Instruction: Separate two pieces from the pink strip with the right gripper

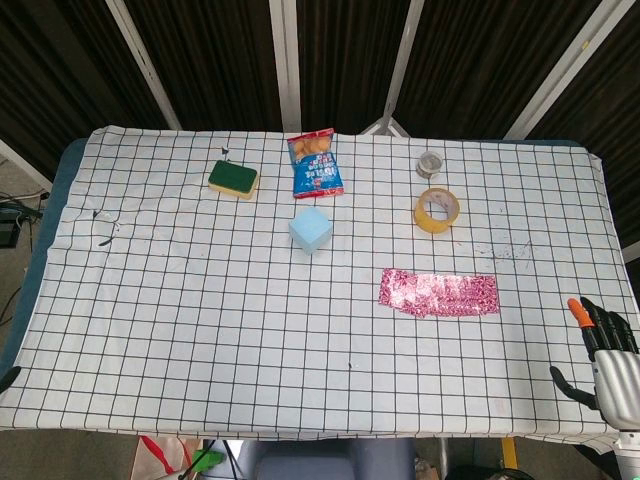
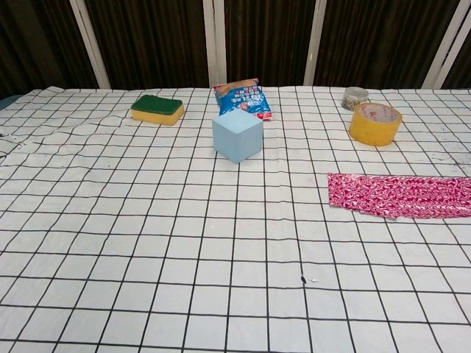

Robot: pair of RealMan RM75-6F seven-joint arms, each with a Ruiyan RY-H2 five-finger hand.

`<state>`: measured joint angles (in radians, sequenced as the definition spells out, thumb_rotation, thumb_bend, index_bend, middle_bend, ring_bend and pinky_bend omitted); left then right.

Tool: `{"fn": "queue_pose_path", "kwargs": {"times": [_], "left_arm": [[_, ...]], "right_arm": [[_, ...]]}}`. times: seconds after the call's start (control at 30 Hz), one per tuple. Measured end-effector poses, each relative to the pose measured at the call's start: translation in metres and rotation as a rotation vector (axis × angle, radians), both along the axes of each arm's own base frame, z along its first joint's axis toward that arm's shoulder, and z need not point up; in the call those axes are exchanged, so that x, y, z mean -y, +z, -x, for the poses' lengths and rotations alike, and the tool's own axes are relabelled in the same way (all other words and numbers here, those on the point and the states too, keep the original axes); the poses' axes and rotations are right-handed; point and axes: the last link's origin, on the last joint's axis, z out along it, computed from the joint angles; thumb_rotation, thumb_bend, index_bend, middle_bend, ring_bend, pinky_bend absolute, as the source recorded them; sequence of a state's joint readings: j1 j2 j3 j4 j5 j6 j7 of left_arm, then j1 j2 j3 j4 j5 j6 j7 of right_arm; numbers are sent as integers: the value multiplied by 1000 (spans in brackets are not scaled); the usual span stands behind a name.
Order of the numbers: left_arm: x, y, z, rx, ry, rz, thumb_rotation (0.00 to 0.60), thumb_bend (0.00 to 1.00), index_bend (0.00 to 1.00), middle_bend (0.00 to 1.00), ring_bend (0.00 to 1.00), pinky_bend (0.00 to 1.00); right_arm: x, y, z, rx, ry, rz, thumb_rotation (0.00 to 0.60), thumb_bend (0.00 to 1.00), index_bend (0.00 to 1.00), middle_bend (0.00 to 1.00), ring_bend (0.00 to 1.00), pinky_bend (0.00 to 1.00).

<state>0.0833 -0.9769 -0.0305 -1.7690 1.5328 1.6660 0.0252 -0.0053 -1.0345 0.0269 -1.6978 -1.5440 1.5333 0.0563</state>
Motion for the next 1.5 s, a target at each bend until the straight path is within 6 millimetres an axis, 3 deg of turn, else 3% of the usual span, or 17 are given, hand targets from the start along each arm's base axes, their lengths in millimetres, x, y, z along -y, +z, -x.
{"fn": "queue_pose_path", "kwargs": {"times": [0.5, 0.7, 0.8, 0.93, 1.13, 1.2, 1.4, 1.5], "left_arm": [[1, -2, -2, -9, -1, 0, 600, 256, 145, 0, 0, 63], [1, -2, -2, -8, 6, -3, 600, 256, 145, 0, 0, 63], [3, -3, -4, -10, 3, 1, 600, 256, 145, 0, 0, 63], [4, -2, -5, -5, -2, -1, 600, 256, 145, 0, 0, 63], [5, -1, -3, 2, 3, -7, 600, 257, 145, 0, 0, 63], [4, 0, -3, 4, 8, -6, 600, 257, 145, 0, 0, 63], [3, -1, -3, 4, 12, -2, 600, 257, 145, 0, 0, 63], [2, -3, -4, 2, 13, 2, 600, 256, 145, 0, 0, 63]], "right_arm": [[0, -1, -1, 5, 3, 7, 600, 319, 0, 40, 73, 67], [1, -3, -2, 2, 12, 3, 600, 331, 0, 56, 154, 104], [1, -3, -3, 6, 21, 11, 600, 344, 0, 136, 223, 175], [0, -7, -7, 2, 40, 0, 600, 367, 0, 342, 385, 300], [5, -15, -15, -20, 67, 0, 600, 518, 8, 769, 728, 615], [9, -18, -17, -31, 72, 4, 600, 605, 16, 819, 769, 659], [21, -32, -22, -50, 70, -48, 600, 921, 19, 832, 786, 669], [27, -40, -24, -63, 66, -107, 600, 997, 19, 842, 792, 669]]}}
